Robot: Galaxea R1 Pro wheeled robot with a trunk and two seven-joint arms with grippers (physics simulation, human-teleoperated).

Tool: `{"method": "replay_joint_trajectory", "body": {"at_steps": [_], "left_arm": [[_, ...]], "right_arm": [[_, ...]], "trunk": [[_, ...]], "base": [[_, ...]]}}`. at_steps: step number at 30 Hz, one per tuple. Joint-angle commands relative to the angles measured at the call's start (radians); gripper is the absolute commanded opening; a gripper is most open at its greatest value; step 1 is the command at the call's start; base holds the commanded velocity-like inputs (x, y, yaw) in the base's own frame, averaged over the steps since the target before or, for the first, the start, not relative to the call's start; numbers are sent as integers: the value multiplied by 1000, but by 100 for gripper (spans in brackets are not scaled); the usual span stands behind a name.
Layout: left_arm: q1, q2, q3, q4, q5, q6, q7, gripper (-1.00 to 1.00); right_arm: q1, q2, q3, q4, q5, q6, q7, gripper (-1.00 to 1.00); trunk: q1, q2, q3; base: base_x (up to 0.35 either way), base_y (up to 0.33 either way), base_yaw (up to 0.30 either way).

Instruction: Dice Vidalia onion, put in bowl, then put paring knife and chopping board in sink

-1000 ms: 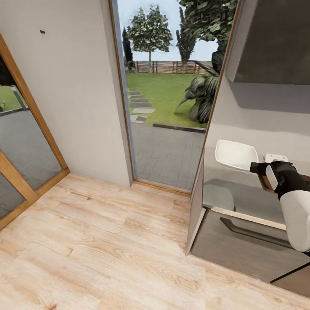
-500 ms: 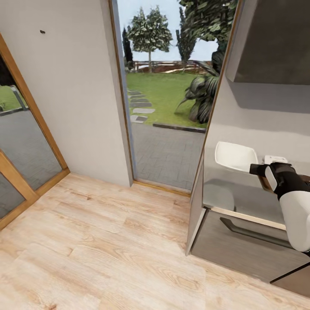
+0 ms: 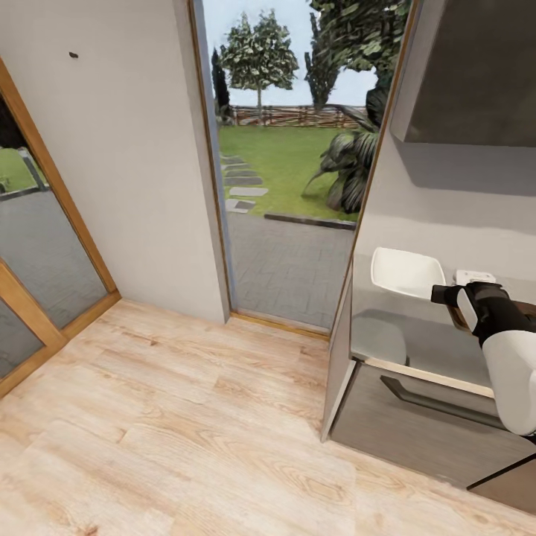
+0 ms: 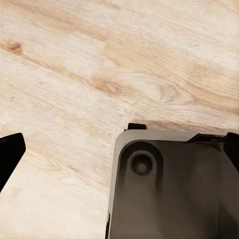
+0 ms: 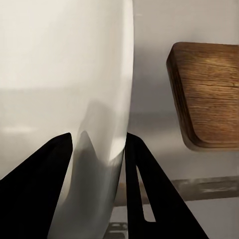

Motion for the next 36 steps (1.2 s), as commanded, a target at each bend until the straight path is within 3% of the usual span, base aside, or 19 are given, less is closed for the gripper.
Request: {"method": "replay_joint_trajectory", "body": {"at_steps": [1, 20, 36], "left_arm": [[0, 0, -1, -2, 6, -1, 0, 100], [0, 0, -1, -2, 6, 0, 0, 100], [0, 0, -1, -2, 6, 0, 0, 100]], "right_arm": [[-1, 1, -5, -1, 8, 4, 4, -100], [-1, 1, -4, 6, 8, 4, 4, -100], [-1, 4, -4, 81, 8, -1, 3, -100]], "trunk": [[0, -1, -1], [0, -1, -1], [0, -1, -1]], "base": [[0, 0, 0], [0, 0, 0], [0, 0, 0]]}}
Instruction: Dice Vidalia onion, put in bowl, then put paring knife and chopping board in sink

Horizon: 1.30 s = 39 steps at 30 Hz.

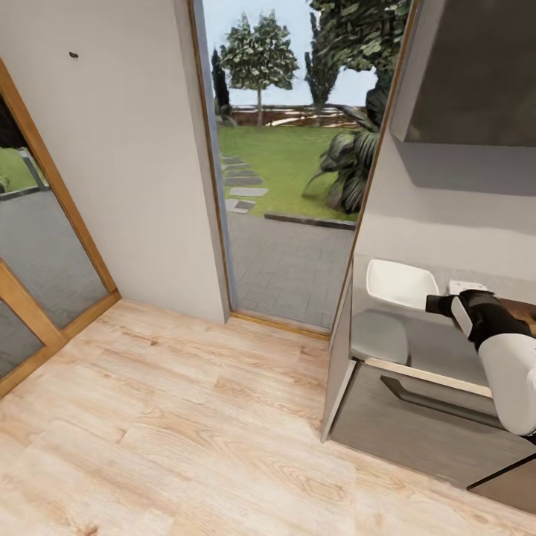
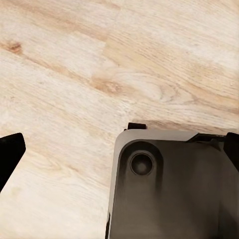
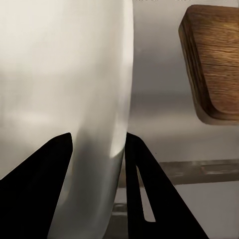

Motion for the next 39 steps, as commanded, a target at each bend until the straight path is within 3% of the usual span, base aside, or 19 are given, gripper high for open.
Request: {"method": "replay_joint_trajectory", "body": {"at_steps": [1, 8, 39], "left_arm": [[0, 0, -1, -2, 6, -1, 0, 100], [0, 0, -1, -2, 6, -1, 0, 100], [0, 0, -1, -2, 6, -1, 0, 100]], "right_arm": [[-1, 1, -7, 3, 8, -2, 4, -100], [-1, 0, -7, 49, 8, -42, 3, -100], [-1, 0, -7, 87, 8, -77, 1, -100]], "trunk": [[0, -1, -1], [0, -1, -1], [0, -1, -1]], "base": [[0, 0, 0], [0, 0, 0], [22, -20, 0]]}}
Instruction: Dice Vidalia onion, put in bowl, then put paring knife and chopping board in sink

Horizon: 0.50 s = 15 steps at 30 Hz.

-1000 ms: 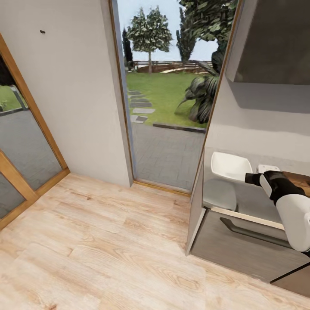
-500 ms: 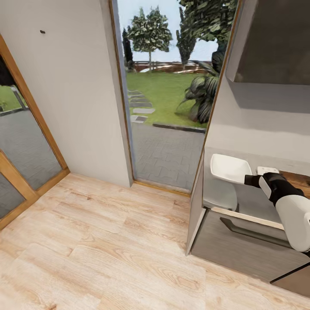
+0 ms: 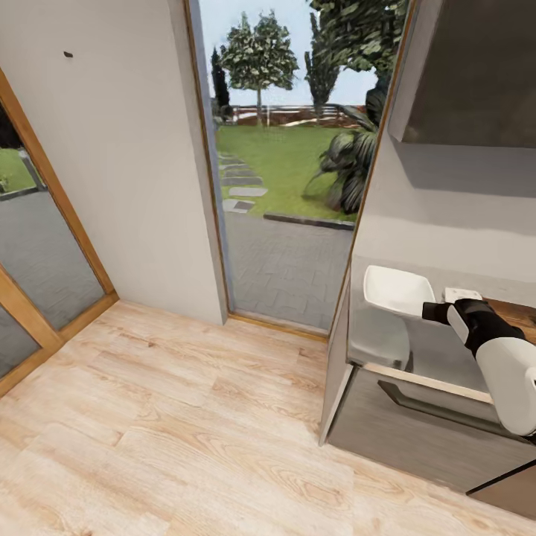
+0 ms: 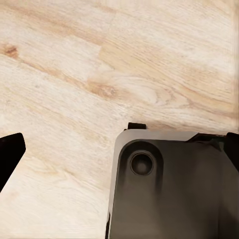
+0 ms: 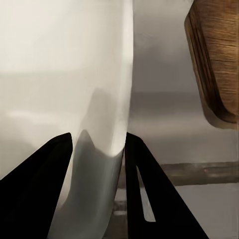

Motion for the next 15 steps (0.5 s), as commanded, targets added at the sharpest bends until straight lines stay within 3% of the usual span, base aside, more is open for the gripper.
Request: {"method": "replay_joint_trajectory", "body": {"at_steps": [1, 6, 15], "left_arm": [[0, 0, 0, -2, 6, -1, 0, 100], [0, 0, 0, -2, 6, -1, 0, 100], [0, 0, 0, -2, 6, -1, 0, 100]], "right_arm": [[-1, 1, -8, -2, 9, 5, 3, -100], [-1, 1, -8, -2, 8, 4, 3, -100], [-1, 3, -8, -2, 8, 4, 3, -100]], "trunk": [[1, -1, -1], [1, -1, -1], [1, -1, -1]], "base": [[182, -183, 0], [141, -141, 0], [20, -20, 0]]}}
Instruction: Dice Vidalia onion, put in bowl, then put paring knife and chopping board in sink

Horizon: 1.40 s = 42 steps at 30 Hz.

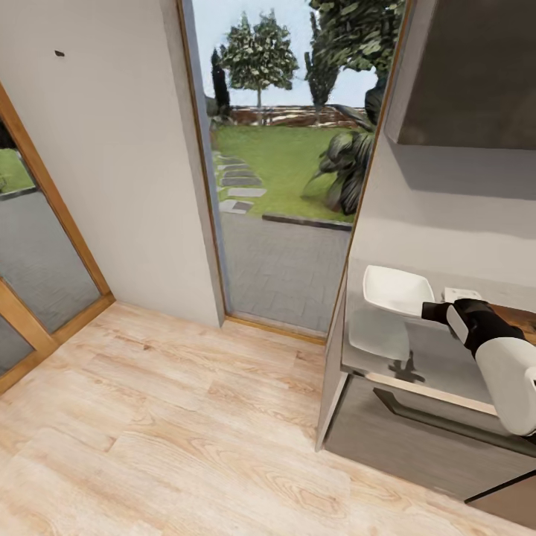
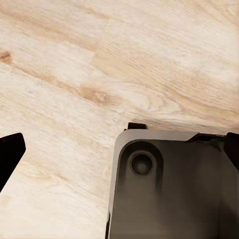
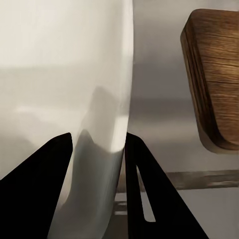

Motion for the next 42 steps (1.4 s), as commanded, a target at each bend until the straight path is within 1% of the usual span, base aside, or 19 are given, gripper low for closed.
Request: {"method": "replay_joint_trajectory", "body": {"at_steps": [1, 11, 22, 32, 42], "left_arm": [[0, 0, -1, -2, 6, -1, 0, 100], [0, 0, -1, -2, 6, -1, 0, 100], [0, 0, -1, -1, 6, -1, 0, 100], [0, 0, -1, -2, 5, -1, 0, 100], [0, 0, -1, -2, 4, -1, 0, 100]], "right_arm": [[-1, 1, -8, -2, 10, 5, 3, -100], [-1, 3, -7, 19, 10, 4, 5, -100], [-1, 6, -7, 46, 10, -15, 5, -100], [-1, 13, -7, 60, 10, -16, 5, -100], [-1, 14, -7, 107, 11, -59, 4, -100]], "trunk": [[0, -1, -1], [0, -1, -1], [0, -1, -1], [0, -1, -1], [0, -1, -1]], "base": [[3, -3, 0], [0, 0, 0], [0, 0, 0], [0, 0, 0], [0, 0, 0]]}}
